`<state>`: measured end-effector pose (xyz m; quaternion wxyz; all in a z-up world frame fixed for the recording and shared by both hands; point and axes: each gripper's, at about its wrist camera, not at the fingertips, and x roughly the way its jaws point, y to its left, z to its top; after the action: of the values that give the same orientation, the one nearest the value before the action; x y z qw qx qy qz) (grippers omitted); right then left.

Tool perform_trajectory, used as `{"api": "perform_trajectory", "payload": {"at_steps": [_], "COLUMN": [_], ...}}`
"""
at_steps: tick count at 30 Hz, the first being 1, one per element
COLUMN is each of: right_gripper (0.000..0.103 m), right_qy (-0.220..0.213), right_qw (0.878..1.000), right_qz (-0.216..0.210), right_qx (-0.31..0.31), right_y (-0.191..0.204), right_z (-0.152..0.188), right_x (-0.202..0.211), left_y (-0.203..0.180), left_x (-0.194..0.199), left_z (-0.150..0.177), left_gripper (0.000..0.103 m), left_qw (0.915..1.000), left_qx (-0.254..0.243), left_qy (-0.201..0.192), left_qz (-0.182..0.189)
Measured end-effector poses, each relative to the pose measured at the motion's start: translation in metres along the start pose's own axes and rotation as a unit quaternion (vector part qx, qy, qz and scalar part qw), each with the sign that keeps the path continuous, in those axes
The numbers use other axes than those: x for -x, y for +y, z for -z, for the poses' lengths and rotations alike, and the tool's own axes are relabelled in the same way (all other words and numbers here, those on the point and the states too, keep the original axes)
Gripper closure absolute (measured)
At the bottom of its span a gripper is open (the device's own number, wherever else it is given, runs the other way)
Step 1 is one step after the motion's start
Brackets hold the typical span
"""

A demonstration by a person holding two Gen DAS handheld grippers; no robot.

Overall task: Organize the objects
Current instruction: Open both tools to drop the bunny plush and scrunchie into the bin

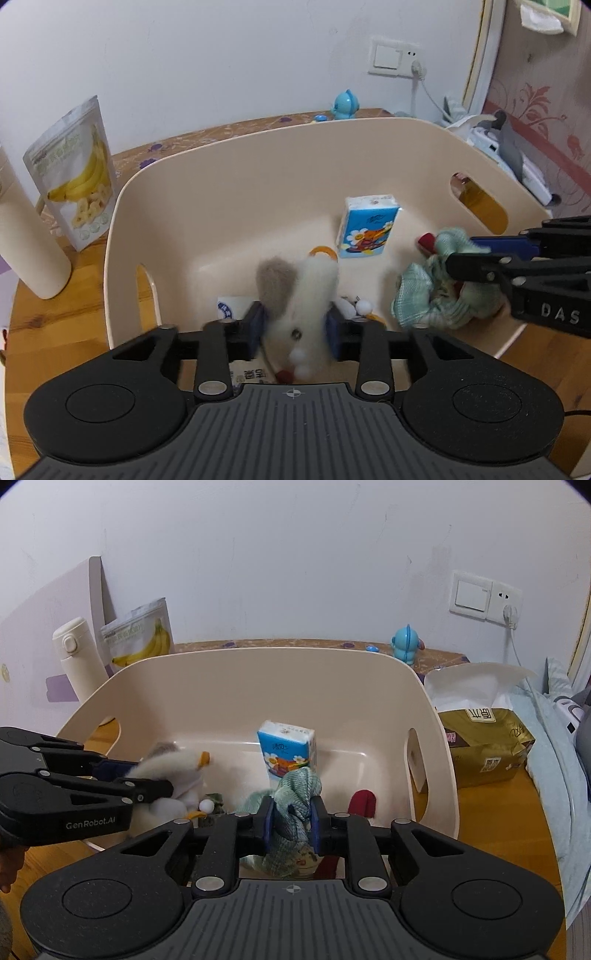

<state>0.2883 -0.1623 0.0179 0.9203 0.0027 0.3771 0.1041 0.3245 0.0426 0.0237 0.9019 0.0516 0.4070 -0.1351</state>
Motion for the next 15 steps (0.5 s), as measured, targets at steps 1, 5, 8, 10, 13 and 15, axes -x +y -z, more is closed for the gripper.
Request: {"api": "perform_trajectory", "payload": {"at_steps": [1, 5, 8, 10, 13, 15], "right_gripper": [0.067, 0.052, 0.034, 0.023, 0.017, 0.016], "right_qy": [0.000, -0.008, -0.018, -0.028, -0.040, -0.045], "right_qw": [1.000, 1.000, 1.000, 1.000, 0.999, 0.998], "right_qz": [0.000, -0.011, -0.010, -0.009, -0.015, -0.016], "right_qx": [0.001, -0.004, -0.007, -0.009, -0.020, -0.030], "right_y": [0.000, 0.000, 0.001, 0.000, -0.005, -0.009], "right_z": [0.000, -0.001, -0.001, -0.001, 0.001, 0.002], "right_x": [0.001, 0.009, 0.018, 0.025, 0.034, 0.039], "left_y": [-0.001, -0.008, -0.014, -0.015, -0.013, -0.015], "left_x": [0.002, 0.009, 0.015, 0.020, 0.027, 0.032], "left_z": [0.000, -0.002, -0.003, -0.003, -0.002, 0.001], "left_gripper": [0.051, 0.038, 0.031, 0.022, 0.021, 0.021], "left_qw": [1.0000, 0.9998, 0.9988, 0.9979, 0.9981, 0.9976], "left_qx": [-0.001, -0.011, -0.026, -0.027, -0.025, -0.030], "left_qy": [-0.001, -0.014, -0.024, -0.033, -0.038, -0.042], "left_qz": [0.000, -0.012, -0.032, -0.049, -0.043, -0.047]}}
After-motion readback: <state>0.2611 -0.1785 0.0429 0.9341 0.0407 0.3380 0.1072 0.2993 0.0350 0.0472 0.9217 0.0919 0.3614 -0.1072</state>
